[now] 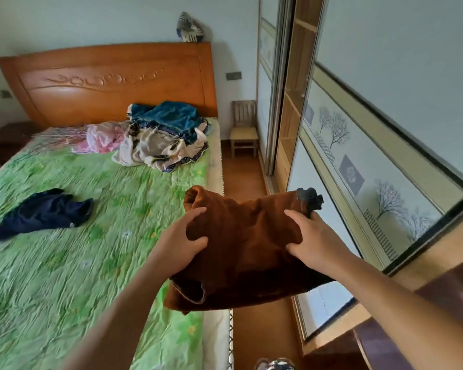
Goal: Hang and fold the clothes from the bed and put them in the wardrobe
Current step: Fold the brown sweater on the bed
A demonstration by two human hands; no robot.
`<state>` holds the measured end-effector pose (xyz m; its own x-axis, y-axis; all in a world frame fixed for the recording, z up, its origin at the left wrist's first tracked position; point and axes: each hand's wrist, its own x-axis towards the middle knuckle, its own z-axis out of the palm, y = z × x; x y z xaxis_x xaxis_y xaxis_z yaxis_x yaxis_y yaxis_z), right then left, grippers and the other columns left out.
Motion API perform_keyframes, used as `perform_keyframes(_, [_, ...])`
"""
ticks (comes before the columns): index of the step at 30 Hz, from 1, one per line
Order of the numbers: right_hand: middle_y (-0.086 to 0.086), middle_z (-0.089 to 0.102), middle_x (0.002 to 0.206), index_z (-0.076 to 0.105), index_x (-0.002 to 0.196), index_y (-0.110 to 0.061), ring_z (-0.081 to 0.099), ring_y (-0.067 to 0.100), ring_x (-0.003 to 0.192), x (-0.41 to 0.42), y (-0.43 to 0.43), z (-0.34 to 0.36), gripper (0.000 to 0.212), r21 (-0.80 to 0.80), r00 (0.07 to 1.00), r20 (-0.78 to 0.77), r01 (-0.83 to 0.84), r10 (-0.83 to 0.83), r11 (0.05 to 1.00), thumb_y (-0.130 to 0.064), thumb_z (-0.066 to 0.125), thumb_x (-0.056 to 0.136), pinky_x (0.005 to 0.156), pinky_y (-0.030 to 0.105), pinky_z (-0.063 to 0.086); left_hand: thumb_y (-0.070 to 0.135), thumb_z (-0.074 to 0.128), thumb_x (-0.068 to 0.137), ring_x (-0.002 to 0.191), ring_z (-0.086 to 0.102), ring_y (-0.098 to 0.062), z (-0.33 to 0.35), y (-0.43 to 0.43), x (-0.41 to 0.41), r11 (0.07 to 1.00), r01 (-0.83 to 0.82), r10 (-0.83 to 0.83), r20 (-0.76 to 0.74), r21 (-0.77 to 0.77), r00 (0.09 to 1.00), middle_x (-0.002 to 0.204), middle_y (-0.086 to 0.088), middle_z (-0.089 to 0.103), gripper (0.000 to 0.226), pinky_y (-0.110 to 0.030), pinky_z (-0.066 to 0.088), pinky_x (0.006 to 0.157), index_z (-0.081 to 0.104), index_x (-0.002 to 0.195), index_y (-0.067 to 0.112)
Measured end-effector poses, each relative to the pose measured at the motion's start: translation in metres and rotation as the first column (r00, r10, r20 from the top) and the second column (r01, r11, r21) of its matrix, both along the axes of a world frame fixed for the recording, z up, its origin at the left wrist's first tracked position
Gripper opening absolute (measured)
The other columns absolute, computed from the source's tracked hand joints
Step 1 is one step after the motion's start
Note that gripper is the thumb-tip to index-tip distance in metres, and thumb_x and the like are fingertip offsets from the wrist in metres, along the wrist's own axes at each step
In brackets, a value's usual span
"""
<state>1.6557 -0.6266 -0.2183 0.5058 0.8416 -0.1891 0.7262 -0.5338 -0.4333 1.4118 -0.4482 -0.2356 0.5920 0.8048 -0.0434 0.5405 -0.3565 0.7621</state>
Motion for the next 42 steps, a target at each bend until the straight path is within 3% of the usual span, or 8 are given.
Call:
perform_keyframes(4, [0.008,0.04,0.149,0.026,0.156,-0.034,0.054,0.03,0.126,0.03,0.045,-0.003,0.072,0.051,1.0,0.004,0.015,-0.016,0.999,-0.033,0.063,0.094,0.107,0.04,0.046,0.021,0.073,0.085,0.088,0.059,0.007,0.001,0.031,0.031,0.999,-0.048,0.048,-0.002,0.004,0.999,0.109,0.019,0.059,0.064,-0.016,0.048,0.07,0.049,0.135,0.052])
perform_keyframes(13, [0.007,0.038,0.152,0.026,0.155,-0.034,0.053,0.031,0.129,0.13,0.21,-0.024,0.07,0.071,0.996,-0.012,0.085,-0.085,0.994,-0.033,0.061,0.094,0.107,0.044,0.048,0.021,0.071,0.088,0.085,0.069,-0.009,-0.016,0.208,0.146,1.0,0.008,-0.008,-0.009,-0.019,1.0,0.115,0.01,0.065,0.062,-0.037,0.061,0.076,0.049,0.137,0.05])
perform_keyframes(18, [0.007,0.037,0.153,0.028,0.155,-0.035,0.05,0.031,0.132,0.186,0.321,0.0,0.071,0.066,0.995,-0.029,0.096,-0.094,0.993,-0.033,0.063,0.093,0.109,0.045,0.047,0.023,0.071,0.088,0.083,0.066,-0.003,0.007,0.322,0.199,1.0,0.015,-0.015,-0.027,0.002,1.0,0.118,0.009,0.063,0.061,-0.022,0.055,0.069,0.048,0.137,0.05])
perform_keyframes(24, [0.006,0.041,0.149,0.03,0.154,-0.036,0.049,0.03,0.13,0.239,0.406,0.036,0.07,0.097,0.993,-0.032,0.12,-0.117,0.988,-0.032,0.064,0.092,0.106,0.041,0.046,0.025,0.072,0.085,0.101,0.065,-0.014,0.045,0.419,0.257,0.999,0.052,-0.051,-0.045,0.014,0.998,0.125,0.006,0.061,0.061,-0.039,0.058,0.088,0.049,0.137,0.05])
perform_keyframes(28, [0.006,0.045,0.146,0.034,0.153,-0.033,0.051,0.028,0.129,0.269,0.437,0.061,0.065,0.15,0.991,0.016,0.132,-0.136,0.98,-0.032,0.063,0.094,0.103,0.037,0.046,0.029,0.073,0.083,0.09,0.069,-0.01,0.066,0.456,0.292,0.997,0.082,-0.082,-0.023,0.007,0.996,0.116,0.007,0.067,0.06,-0.032,0.06,0.077,0.051,0.136,0.047])
perform_keyframes(35, [0.002,0.056,0.141,0.047,0.146,-0.034,0.056,0.024,0.124,0.319,0.492,0.112,0.053,0.316,0.977,0.079,0.163,-0.197,0.935,-0.032,0.06,0.094,0.101,0.034,0.045,0.022,0.072,0.088,0.091,0.066,-0.008,0.122,0.519,0.35,0.992,0.113,-0.114,0.004,0.052,0.994,0.112,0.007,0.067,0.056,-0.026,0.055,0.078,0.054,0.138,0.041])
perform_keyframes(39, [0.003,0.053,0.145,0.047,0.147,-0.031,0.053,0.024,0.128,0.359,0.539,0.144,0.053,0.377,0.961,0.092,0.21,-0.262,0.902,-0.027,0.059,0.095,0.103,0.034,0.043,0.024,0.068,0.092,0.081,0.06,0.0,0.16,0.574,0.404,0.981,0.179,-0.178,-0.017,0.074,0.984,0.099,0.017,0.059,0.049,-0.008,0.044,0.058,0.053,0.136,0.04])
perform_keyframes(42, [0.002,0.05,0.149,0.047,0.148,-0.026,0.049,0.024,0.133,0.396,0.583,0.171,0.052,0.411,0.938,0.067,0.285,-0.341,0.866,-0.021,0.058,0.097,0.107,0.032,0.038,0.029,0.068,0.092,0.082,0.064,-0.007,0.19,0.622,0.453,0.966,0.231,-0.231,-0.015,0.118,0.973,0.106,0.008,0.063,0.046,-0.014,0.046,0.059,0.055,0.134,0.042])
